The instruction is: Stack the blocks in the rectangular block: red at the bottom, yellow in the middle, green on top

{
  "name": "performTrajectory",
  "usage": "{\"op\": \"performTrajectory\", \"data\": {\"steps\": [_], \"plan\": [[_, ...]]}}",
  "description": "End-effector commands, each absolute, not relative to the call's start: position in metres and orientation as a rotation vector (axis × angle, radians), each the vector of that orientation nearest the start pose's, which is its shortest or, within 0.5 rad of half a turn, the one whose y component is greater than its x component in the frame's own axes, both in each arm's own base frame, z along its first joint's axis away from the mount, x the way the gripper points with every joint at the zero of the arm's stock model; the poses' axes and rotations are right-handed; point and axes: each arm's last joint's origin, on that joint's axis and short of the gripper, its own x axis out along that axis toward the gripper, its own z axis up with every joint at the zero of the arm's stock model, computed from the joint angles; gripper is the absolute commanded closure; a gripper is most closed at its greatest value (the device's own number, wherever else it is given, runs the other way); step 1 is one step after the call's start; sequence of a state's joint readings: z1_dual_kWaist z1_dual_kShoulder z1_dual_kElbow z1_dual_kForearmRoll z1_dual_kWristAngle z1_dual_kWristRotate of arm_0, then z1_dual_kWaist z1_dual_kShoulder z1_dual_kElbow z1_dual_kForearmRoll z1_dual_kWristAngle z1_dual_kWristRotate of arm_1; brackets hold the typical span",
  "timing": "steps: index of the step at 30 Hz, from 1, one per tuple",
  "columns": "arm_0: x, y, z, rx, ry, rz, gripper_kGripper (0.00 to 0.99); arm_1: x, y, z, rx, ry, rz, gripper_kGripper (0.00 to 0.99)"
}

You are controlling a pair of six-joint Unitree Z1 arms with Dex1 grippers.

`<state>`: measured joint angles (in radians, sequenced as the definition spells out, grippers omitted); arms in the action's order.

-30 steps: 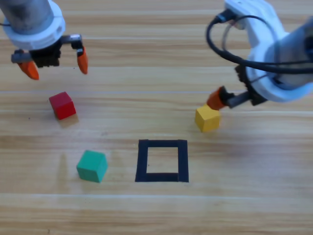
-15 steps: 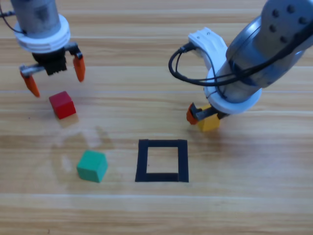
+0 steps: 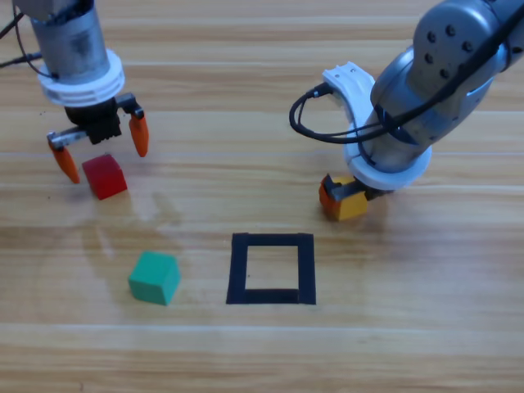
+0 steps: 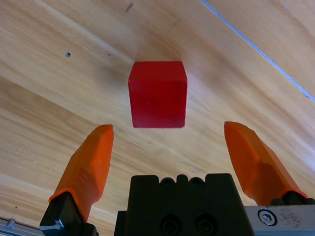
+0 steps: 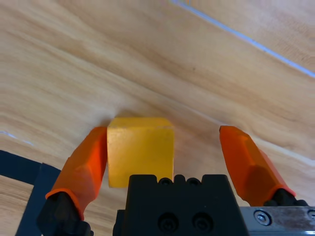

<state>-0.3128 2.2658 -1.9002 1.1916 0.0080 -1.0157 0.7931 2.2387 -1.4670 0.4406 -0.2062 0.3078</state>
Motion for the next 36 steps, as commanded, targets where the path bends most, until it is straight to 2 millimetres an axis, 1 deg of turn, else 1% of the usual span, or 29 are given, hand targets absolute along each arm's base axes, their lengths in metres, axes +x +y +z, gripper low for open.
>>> {"op": "performTrajectory", "data": {"steps": [1,5,6,8,9,10,11,13,14,17,18,20,22,25,27,29,30,32,34,36], "plan": [[0.441,-0.128,0.195,-0.544,1.539,0.605,0.042,0.335,0.307,0.133,-0.325,1.197,0.301,0.031],[0.447,-0.127,0.188,-0.545,1.542,0.61,0.045,0.334,0.307,0.135,-0.312,1.205,0.322,0.045],[0.448,-0.126,0.187,-0.547,1.544,0.611,0.045,0.333,0.307,0.136,-0.307,1.209,0.329,0.086],[0.45,-0.124,0.183,-0.545,1.549,0.615,0.045,0.334,0.305,0.138,-0.29,1.221,0.347,0.217],[0.451,-0.124,0.181,-0.543,1.552,0.615,0.045,0.333,0.304,0.139,-0.29,1.223,0.348,0.266],[0.451,-0.123,0.18,-0.543,1.552,0.615,0.045,0.332,0.304,0.141,-0.289,1.222,0.348,0.353],[0.452,-0.124,0.179,-0.541,1.553,0.613,0.047,0.331,0.303,0.143,-0.289,1.223,0.351,0.501],[0.455,-0.123,0.176,-0.539,1.554,0.612,0.06,0.329,0.302,0.146,-0.283,1.225,0.362,0.89],[0.455,-0.122,0.174,-0.535,1.556,0.614,0.083,0.328,0.301,0.147,-0.283,1.224,0.362,0.99],[0.457,-0.12,0.169,-0.529,1.565,0.614,0.14,0.324,0.298,0.154,-0.273,1.223,0.374,0.99],[0.457,-0.12,0.167,-0.526,1.567,0.613,0.145,0.323,0.295,0.159,-0.259,1.23,0.389,0.99],[0.458,-0.12,0.164,-0.523,1.571,0.614,0.186,0.317,0.289,0.171,-0.246,1.216,0.392,0.99],[0.457,-0.12,0.162,-0.515,1.578,0.612,0.294,0.307,0.279,0.192,-0.227,1.19,0.4,0.99],[0.455,-0.119,0.162,-0.505,1.582,0.613,0.551,0.283,0.257,0.225,-0.184,1.15,0.395,0.99],[0.456,-0.119,0.163,-0.5,1.574,0.614,0.677,0.265,0.242,0.245,-0.151,1.119,0.393,0.99],[0.457,-0.121,0.165,-0.493,1.562,0.614,0.788,0.24,0.224,0.265,-0.124,1.084,0.372,0.99],[0.455,-0.125,0.171,-0.473,1.552,0.599,0.875,0.229,0.217,0.273,-0.112,1.068,0.371,0.99],[0.453,-0.13,0.182,-0.444,1.538,0.556,0.965,0.216,0.206,0.279,-0.085,1.058,0.368,0.99],[0.45,-0.138,0.197,-0.417,1.519,0.49,0.967,0.209,0.202,0.279,-0.072,1.064,0.362,0.99],[0.451,-0.158,0.217,-0.359,1.504,0.359,0.967,0.21,0.203,0.273,-0.069,1.085,0.347,0.99]]}}
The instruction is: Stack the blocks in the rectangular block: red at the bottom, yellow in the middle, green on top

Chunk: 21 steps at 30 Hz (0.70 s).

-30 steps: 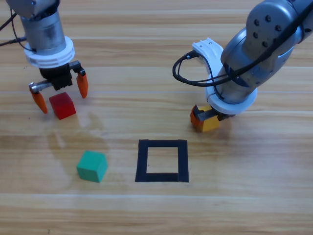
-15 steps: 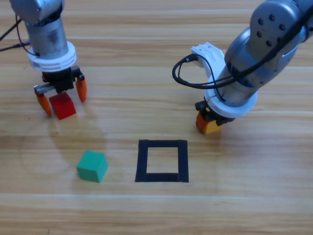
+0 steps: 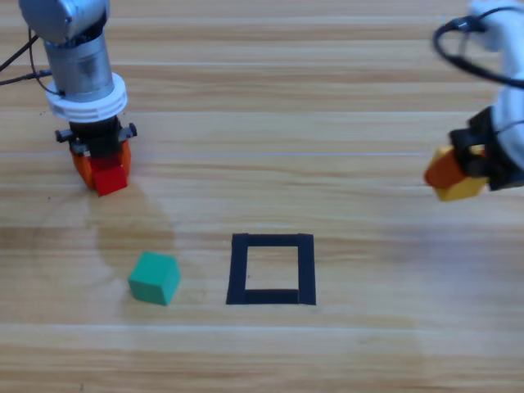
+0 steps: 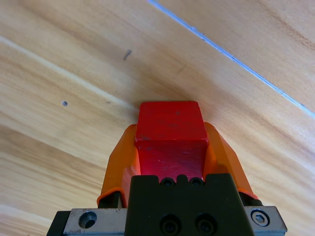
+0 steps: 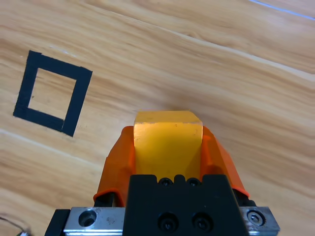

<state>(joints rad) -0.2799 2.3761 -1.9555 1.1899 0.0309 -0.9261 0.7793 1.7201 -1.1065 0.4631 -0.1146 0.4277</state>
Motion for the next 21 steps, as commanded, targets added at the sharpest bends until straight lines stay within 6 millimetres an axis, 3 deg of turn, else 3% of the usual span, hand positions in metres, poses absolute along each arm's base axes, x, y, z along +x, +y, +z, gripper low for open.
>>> {"op": "performTrajectory", "data": {"steps": [1,5,8,11,15,21], "plan": [[0.449,-0.169,0.227,-0.334,1.498,0.314,0.967,0.211,0.205,0.268,-0.069,1.101,0.335,0.99],[0.43,-0.213,0.258,-0.231,1.483,0.085,0.99,0.216,0.21,0.253,-0.077,1.142,0.305,0.99],[0.411,-0.25,0.264,-0.135,1.475,-0.045,0.99,0.216,0.21,0.251,-0.071,1.152,0.298,0.99],[0.387,-0.289,0.265,-0.036,1.468,-0.145,0.99,0.216,0.21,0.25,-0.067,1.157,0.292,0.99],[0.35,-0.336,0.248,0.102,1.496,-0.202,0.99,0.216,0.21,0.249,-0.063,1.16,0.287,0.99],[0.316,-0.367,0.241,0.118,1.498,-0.143,0.99,0.217,0.211,0.247,-0.062,1.167,0.285,0.99]]}}
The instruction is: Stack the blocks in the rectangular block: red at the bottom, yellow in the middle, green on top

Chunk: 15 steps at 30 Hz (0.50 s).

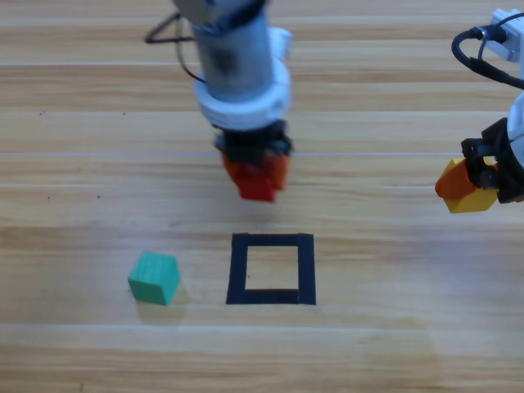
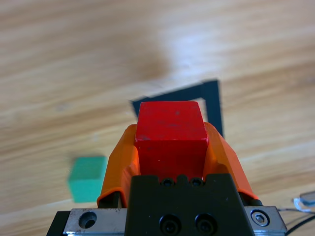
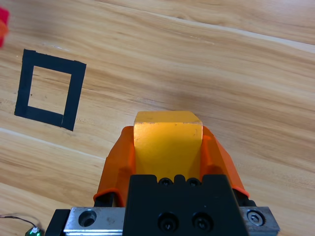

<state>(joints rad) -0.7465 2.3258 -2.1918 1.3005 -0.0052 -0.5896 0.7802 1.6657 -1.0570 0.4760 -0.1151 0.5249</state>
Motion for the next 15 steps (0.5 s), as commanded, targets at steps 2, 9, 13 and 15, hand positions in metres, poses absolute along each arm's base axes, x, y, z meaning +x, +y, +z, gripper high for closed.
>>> {"op": "performTrajectory", "data": {"steps": [2,9,13,15], "plan": [[0.308,-0.373,0.241,0.094,1.492,-0.09,0.99,0.217,0.211,0.246,-0.062,1.169,0.286,0.99],[0.298,-0.371,0.224,-0.036,1.522,0.123,0.99,0.218,0.213,0.244,-0.06,1.181,0.296,0.99],[0.296,-0.369,0.214,-0.067,1.534,0.196,0.99,0.218,0.214,0.242,-0.061,1.183,0.298,0.99],[0.298,-0.371,0.212,-0.071,1.532,0.197,0.99,0.218,0.214,0.242,-0.062,1.185,0.298,0.99]]}}
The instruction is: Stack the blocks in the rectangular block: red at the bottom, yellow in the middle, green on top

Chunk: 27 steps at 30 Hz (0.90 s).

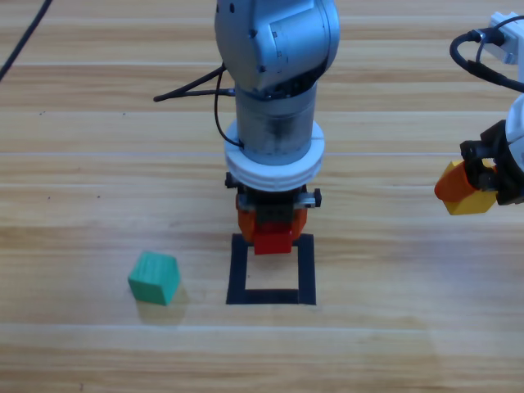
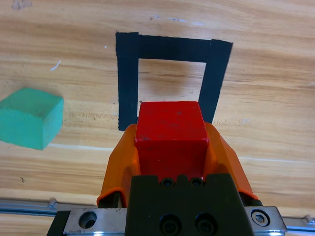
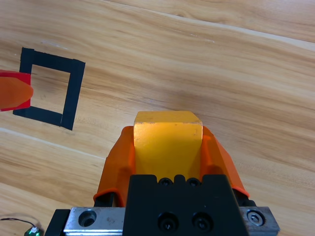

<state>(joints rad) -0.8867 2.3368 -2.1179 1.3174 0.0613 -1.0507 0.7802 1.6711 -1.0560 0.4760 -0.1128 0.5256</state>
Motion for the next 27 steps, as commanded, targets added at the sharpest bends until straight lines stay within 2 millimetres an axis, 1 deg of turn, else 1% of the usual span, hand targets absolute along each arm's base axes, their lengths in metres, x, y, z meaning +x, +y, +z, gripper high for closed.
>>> {"op": "performTrajectory", "data": {"steps": [1,3,7,10,27], "plan": [[0.298,-0.372,0.21,-0.071,1.532,0.197,0.99,0.219,0.214,0.242,-0.061,1.183,0.298,0.99],[0.299,-0.374,0.204,-0.068,1.544,0.2,0.99,0.219,0.214,0.242,-0.063,1.184,0.299,0.99],[0.302,-0.38,0.183,-0.056,1.578,0.188,0.99,0.219,0.214,0.241,-0.064,1.183,0.297,0.99],[0.304,-0.383,0.176,-0.057,1.586,0.171,0.99,0.22,0.215,0.24,-0.064,1.183,0.297,0.99],[0.305,-0.385,0.171,-0.055,1.587,0.149,0.99,0.221,0.216,0.237,-0.068,1.186,0.299,0.99]]}}
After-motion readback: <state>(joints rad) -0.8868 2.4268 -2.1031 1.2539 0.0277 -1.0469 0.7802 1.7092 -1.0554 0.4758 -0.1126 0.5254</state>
